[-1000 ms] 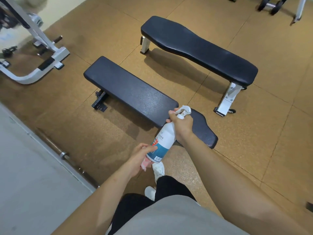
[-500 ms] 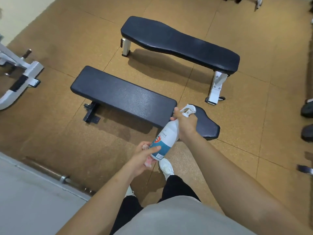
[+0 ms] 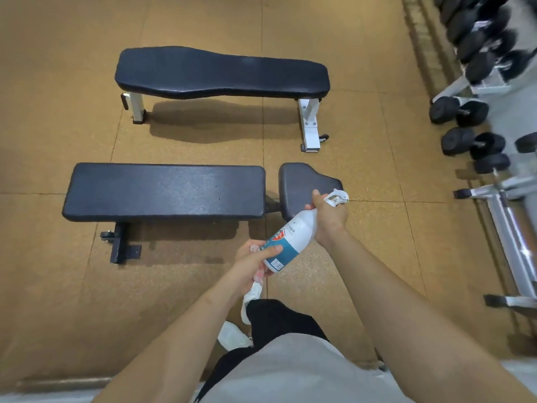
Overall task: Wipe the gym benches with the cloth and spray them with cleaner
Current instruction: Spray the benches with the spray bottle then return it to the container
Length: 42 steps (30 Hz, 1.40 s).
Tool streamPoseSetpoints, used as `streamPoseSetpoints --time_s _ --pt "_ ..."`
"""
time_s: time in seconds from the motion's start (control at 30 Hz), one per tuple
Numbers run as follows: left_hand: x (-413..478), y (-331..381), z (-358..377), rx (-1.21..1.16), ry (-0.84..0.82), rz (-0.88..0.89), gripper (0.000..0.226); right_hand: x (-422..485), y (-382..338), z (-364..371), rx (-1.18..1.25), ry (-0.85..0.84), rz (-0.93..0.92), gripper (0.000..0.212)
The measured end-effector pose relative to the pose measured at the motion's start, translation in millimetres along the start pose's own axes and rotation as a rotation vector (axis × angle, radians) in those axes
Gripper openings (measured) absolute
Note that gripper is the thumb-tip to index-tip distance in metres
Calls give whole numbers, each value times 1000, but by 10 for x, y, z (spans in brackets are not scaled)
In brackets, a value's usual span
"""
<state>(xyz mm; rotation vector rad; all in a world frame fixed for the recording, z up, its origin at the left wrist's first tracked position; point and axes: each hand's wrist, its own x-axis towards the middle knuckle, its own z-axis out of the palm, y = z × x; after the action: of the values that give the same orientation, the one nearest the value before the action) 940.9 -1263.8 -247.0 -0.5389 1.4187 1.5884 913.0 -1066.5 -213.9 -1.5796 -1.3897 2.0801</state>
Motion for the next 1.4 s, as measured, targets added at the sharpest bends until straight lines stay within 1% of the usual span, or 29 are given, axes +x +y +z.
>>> streamPoseSetpoints --time_s 0.07,0.13,0.23,0.33,0.47,0.57,0.63,0.7,0.77,0.8,0.87,1.03,1.17,1.27,1.4 --pt "91 67 10 41 -12 -31 54 70 26 -50 41 22 -3 20" --pt "204 143 29 56 -25 -58 54 185 51 -55 77 56 12 24" --pt "413 247 28 87 -33 -85 55 367 84 -20 127 137 76 19" --pt "596 395 8 138 -27 -107 55 501 121 27 167 192 141 21" --pt "743 505 40 184 -35 -114 55 629 116 23 220 217 143 29" --pt "776 541 76 217 -42 -135 54 667 104 -13 223 251 175 22" --pt "774 561 62 226 -56 -151 55 654 107 -5 197 270 186 23" --pt "752 587 -2 225 -82 -168 56 620 122 50 166 260 153 25" --pt "695 617 -114 206 -113 -179 55 571 153 151 169 217 108 30" --pt "660 623 -196 190 -125 -179 55 533 179 221 180 196 88 32" --pt "591 635 -411 146 -136 -174 55 424 254 396 176 179 75 25" --pt "402 681 -1204 98 -117 -167 55 17 594 1032 113 171 111 20" --pt "195 686 -1954 75 -111 -151 56 -358 958 1578 122 86 108 26" --pt "9 672 -2504 56 -99 -136 59 -678 1242 1964 42 102 155 28" --pt "-218 629 -3144 18 -75 -110 62 -1086 1549 2424 -11 56 133 29"
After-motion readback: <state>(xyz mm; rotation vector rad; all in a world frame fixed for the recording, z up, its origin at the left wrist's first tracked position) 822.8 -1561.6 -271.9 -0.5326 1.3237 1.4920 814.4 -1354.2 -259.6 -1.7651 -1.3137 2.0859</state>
